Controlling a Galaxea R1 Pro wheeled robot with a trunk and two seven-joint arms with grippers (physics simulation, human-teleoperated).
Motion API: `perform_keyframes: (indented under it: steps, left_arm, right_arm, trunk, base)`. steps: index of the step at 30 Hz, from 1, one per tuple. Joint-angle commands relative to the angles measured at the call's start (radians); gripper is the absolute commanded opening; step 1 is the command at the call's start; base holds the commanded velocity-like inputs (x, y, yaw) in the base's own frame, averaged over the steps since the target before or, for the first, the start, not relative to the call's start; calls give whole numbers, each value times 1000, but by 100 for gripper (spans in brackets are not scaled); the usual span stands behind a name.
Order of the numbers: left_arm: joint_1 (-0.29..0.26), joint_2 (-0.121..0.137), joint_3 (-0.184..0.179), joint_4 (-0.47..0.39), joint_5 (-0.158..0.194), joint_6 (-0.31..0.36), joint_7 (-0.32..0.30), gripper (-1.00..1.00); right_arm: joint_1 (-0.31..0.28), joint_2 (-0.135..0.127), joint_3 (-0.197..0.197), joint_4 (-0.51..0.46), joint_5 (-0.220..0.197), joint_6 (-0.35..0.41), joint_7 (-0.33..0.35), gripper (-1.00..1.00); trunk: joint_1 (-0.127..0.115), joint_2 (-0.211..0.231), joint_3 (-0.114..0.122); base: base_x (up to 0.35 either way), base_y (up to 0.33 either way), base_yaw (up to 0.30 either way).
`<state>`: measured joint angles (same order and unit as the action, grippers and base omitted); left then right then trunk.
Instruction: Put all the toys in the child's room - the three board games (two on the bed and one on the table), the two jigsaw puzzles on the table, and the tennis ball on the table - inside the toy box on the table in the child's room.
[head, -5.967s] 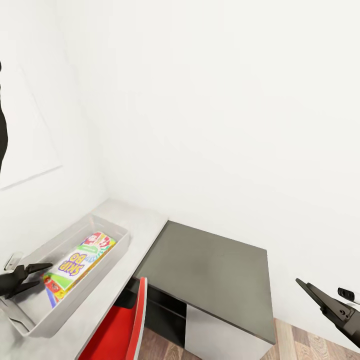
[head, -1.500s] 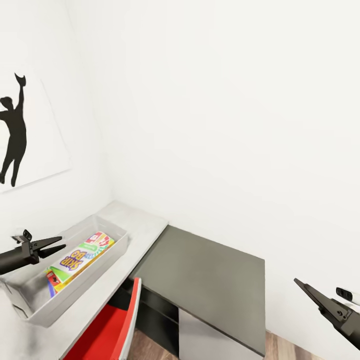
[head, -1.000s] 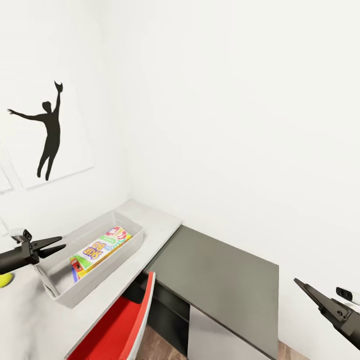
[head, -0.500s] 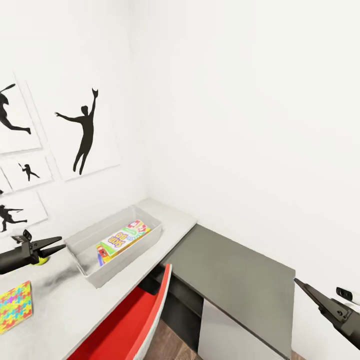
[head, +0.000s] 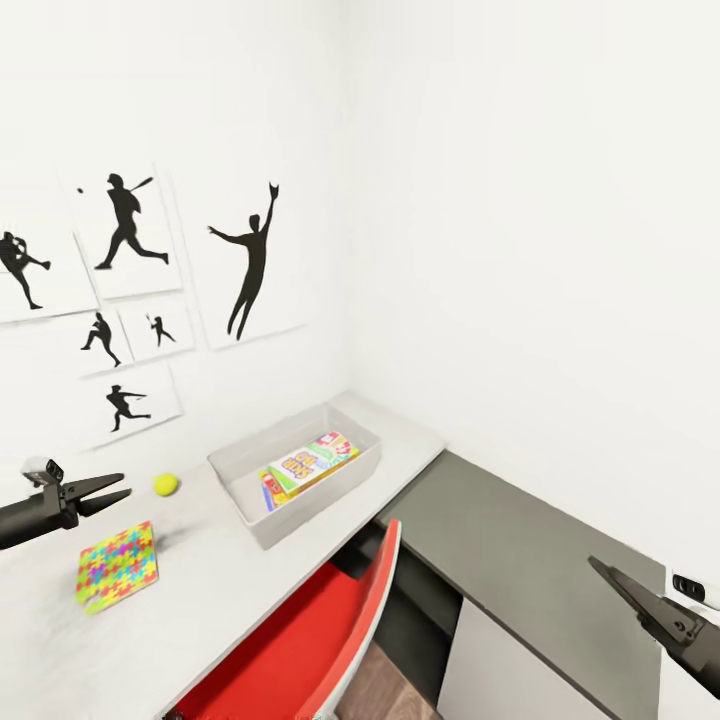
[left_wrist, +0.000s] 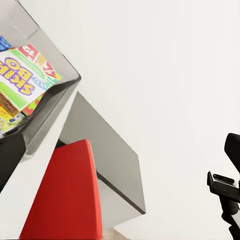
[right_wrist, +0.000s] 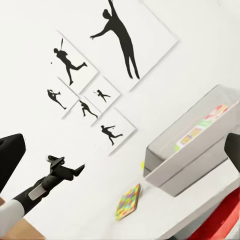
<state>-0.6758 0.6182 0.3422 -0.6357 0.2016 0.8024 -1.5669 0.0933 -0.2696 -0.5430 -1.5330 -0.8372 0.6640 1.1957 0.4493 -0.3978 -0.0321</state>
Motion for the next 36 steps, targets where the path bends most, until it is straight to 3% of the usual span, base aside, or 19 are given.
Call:
perform_keyframes:
  steps: [1, 11, 36]
  left_arm:
    - [-1, 0, 0, 1, -1, 11, -4, 100]
    - [-1, -1, 0, 1, -1, 11, -4, 100]
    - [-1, -2, 0, 1, -1, 11, -4, 100]
  right_arm:
    - [0, 0, 0, -1, -7, 8, -2, 100]
    - [0, 0, 0, -1, -7, 8, -2, 100]
    - [0, 0, 1, -1, -7, 7, -4, 100]
  trunk:
    - [1, -2, -2]
    - [1, -2, -2]
    - [1, -2, -2]
  base:
    - [-6, 213, 282]
    - [-2, 215, 284]
    - [0, 67, 285]
